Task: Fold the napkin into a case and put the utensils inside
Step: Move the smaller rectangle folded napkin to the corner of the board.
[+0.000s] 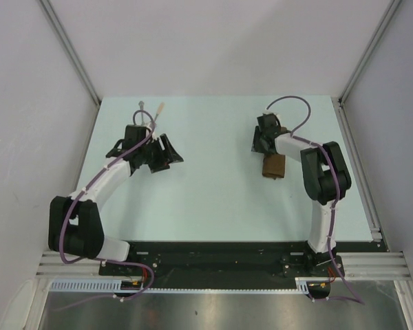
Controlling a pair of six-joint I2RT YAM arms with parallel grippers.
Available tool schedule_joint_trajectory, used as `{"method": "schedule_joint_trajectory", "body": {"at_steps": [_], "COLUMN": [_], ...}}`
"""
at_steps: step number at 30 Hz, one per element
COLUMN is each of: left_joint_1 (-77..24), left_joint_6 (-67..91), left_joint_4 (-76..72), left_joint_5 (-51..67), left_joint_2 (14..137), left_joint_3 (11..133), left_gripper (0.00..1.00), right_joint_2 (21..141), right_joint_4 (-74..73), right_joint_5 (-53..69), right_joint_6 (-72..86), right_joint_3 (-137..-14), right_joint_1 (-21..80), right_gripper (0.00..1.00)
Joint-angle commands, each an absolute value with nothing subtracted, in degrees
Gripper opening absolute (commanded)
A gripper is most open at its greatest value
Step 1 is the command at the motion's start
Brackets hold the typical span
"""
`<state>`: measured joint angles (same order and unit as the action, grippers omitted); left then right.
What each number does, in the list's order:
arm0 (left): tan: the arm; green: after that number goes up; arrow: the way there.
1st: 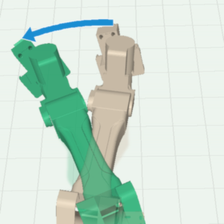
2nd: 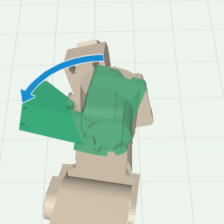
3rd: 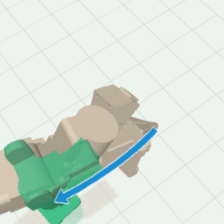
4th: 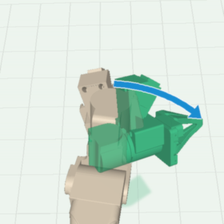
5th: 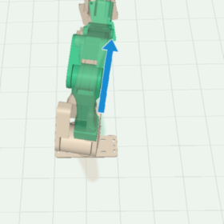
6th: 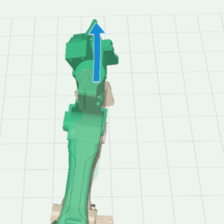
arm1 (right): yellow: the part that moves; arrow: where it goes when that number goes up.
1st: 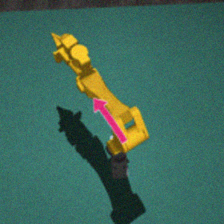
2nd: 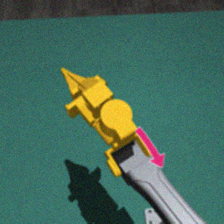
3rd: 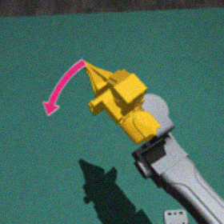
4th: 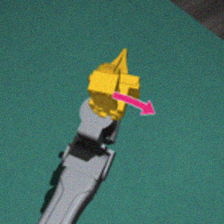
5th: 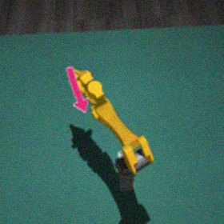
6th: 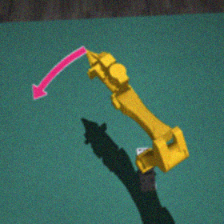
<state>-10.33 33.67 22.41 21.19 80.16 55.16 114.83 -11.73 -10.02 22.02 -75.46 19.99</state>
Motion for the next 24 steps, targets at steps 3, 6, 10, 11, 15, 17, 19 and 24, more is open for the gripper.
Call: {"method": "schedule_joint_trajectory", "body": {"at_steps": [3, 6, 10, 11, 15, 17, 19, 24], "left_joint_1": [-12.7, -14.1, -15.5, -16.2, -17.8, -18.5, -19.2, -20.0], "left_joint_6": [35.6, 35.7, 36.1, 36.1, 36.6, 36.7, 36.8, 36.9], "left_joint_4": [19.8, 19.6, 18.6, 18.4, 17.7, 17.4, 17.2, 17.4], "left_joint_5": [24.3, 24.0, 24.3, 24.7, 25.4, 25.4, 25.5, 25.8], "left_joint_2": [82.5, 82.6, 83.3, 83.6, 84.8, 84.9, 84.8, 85.2], "left_joint_3": [59.1, 59.3, 58.9, 58.9, 59.1, 59.1, 59.1, 59.3], "left_gripper": [0.7, 0.7, 0.7, 0.7, 0.69, 0.69, 0.69, 0.69], "right_joint_2": [119.0, 113.7, 106.3, 105.2, 97.2, 94.5, 91.2, 86.1], "right_joint_4": [-21.8, -23.5, -25.7, -28.9, -31.5, -31.5, -31.5, -28.9], "right_joint_5": [-7.3, -3.5, -1.6, -1.4, -2.7, -1.8, -0.6, 4.1], "right_joint_6": [15.6, 16.7, 18.1, 19.1, 20.1, 21.5, 22.8, 27.9], "right_joint_3": [-87.5, -86.8, -82.8, -82.6, -74.3, -70.7, -66.5, -58.6], "right_joint_1": [16.9, 16.5, 15.0, 14.8, 14.3, 14.2, 14.0, 13.8], "right_gripper": [0.49, 0.49, 0.5, 0.5, 0.47, 0.43, 0.39, 0.38]}}
